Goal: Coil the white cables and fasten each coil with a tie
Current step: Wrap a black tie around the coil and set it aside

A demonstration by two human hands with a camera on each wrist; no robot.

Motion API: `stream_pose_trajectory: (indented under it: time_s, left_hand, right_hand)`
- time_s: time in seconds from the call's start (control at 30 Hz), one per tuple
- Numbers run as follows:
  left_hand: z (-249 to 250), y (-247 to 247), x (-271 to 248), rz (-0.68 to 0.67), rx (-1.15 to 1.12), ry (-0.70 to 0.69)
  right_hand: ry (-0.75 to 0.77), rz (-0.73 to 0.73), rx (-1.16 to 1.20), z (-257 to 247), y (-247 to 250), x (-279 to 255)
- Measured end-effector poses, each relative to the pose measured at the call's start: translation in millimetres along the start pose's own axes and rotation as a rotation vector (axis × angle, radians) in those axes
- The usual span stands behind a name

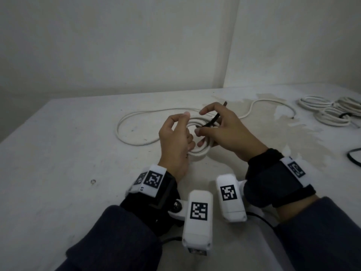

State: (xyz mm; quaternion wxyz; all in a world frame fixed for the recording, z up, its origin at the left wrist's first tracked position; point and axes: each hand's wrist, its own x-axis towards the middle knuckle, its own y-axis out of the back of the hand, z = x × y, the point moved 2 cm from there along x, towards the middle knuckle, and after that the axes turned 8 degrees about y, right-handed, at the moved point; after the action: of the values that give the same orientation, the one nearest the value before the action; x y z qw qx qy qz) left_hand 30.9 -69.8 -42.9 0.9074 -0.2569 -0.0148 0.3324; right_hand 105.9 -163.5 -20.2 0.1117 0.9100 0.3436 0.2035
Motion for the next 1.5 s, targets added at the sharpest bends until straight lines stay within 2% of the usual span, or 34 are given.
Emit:
stream_pose_trajectory:
  time_s: [0.13, 0.27, 0.33, 0.5, 0.7, 1.03, 1.17, 1.3, 1.43, 1.5]
  left_hand:
    - [-3.2, -1.5, 2.2, -0.062, 0.025, 0.022]
    - [-8.3, -6.7, 0.9, -0.141, 0.064, 0.036]
    - [-10.1, -7.9, 0.6, -0.174, 0.014, 0.072]
    - [-9.2, -11.4, -1.7, -0.300, -0.127, 0.129]
    - [-2.4, -9.0, -1.1, -0.409, -0.043, 0.077]
    - [1.8, -1.4, 1.7, -0.320, -0.147, 0.105]
    - [1.5, -0.5, 3.1, -0.311, -0.139, 0.111]
    - [-2.8, -5.4, 2.5, -0.302, 0.024, 0.098]
    - [-4.2, -3.5, 4.0, -0.202, 0.163, 0.082]
    - [-2.4, -0.8, 5.6, -0.178, 0.135, 0.102]
  right_hand:
    - [0.156, 0.106, -0.184, -1.4, 4.2, 1.1]
    - [0.236, 0.183, -0.254, -3.0, 7.4, 0.6]
    - [0.229, 0.180, -0.228, -2.6, 8.7, 0.3]
    - [0.093, 0.209, -0.058, 8.5, 12.6, 3.8]
    - [0.073, 0.214, -0.062, 11.9, 12.8, 5.1]
    - [0.026, 0.150, 0.070, 12.6, 13.0, 4.7]
    - [0.019, 0.093, -0.057, 13.1, 13.9, 5.1]
    - [0.167, 0.066, -0.328, 12.0, 14.0, 6.4]
    - [0.202, 0.016, -0.424, 12.7, 14.4, 5.0]
    - [0.206, 0.030, -0.441, 12.3, 15.5, 4.0]
